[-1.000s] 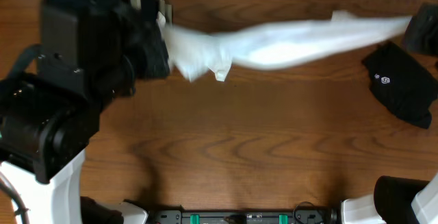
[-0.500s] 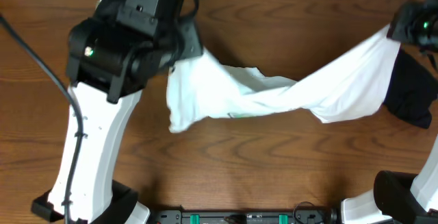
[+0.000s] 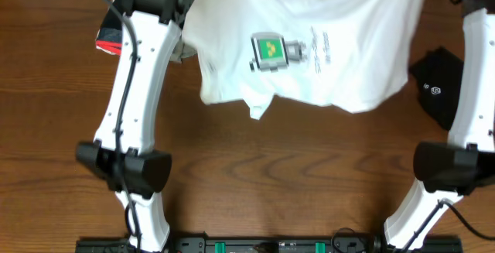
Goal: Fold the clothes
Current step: 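Shake the lifted shirt with both grippers, swinging it back and forth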
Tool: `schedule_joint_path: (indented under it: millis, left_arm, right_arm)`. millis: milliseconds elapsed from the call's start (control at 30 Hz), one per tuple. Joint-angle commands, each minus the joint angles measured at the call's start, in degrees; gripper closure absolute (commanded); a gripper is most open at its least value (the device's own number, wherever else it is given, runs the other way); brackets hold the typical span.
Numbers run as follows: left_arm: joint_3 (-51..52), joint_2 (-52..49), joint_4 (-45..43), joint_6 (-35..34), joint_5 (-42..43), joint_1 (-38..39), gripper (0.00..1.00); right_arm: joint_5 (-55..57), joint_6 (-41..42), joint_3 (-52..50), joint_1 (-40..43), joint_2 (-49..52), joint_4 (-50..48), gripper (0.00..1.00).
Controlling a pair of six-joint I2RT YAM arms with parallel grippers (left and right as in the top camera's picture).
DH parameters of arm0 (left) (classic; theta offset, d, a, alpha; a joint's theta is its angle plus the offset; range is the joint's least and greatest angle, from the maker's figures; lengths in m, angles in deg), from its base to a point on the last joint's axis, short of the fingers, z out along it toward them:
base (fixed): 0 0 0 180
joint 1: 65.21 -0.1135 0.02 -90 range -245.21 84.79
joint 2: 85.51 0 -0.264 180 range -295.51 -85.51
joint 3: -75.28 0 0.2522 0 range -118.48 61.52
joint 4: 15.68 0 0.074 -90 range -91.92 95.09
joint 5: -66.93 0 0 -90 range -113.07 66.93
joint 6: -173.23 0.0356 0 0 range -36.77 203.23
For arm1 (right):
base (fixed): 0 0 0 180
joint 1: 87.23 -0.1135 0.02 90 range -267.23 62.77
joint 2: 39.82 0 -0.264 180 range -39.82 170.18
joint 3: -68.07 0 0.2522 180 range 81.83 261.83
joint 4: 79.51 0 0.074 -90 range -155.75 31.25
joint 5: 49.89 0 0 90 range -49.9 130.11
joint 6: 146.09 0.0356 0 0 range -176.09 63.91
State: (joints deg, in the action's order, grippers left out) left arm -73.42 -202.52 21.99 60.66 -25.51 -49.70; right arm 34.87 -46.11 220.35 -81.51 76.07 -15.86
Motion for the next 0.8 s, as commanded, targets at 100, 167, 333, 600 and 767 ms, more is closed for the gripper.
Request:
schedule_joint_path:
  millis: [100, 167, 333, 600, 767]
  left_arm:
    - [-10.25, 4.35, -2.05, 5.22, -3.41, 0.20, 0.94]
    - [-13.16, 5.77, 0.79, 5.33, -3.19, 0.15, 0.94]
    - [-15.80, 13.51, 12.81, 6.03, -3.15, 0.20, 0.94]
    - [-14.75, 18.45, 50.23, -2.14, -2.16, 0.22, 0.94]
    - [-8.09, 14.21, 65.40, -5.20, 5.49, 0.33, 0.94]
  right_arm:
    - [-1.49, 0.20, 11.37, 1.88, -3.37, 1.44, 0.99]
    - [-1.60, 0.13, 15.78, 2.73, -4.00, 4.11, 0.99]
    - [-3.19, -1.11, 22.56, 5.18, -7.04, 13.86, 0.99]
    - [-2.95, -1.49, 21.77, 6.14, -8.66, 40.57, 0.99]
    - [-1.84, -2.54, 14.38, 5.35, -8.48, 47.39, 0.99]
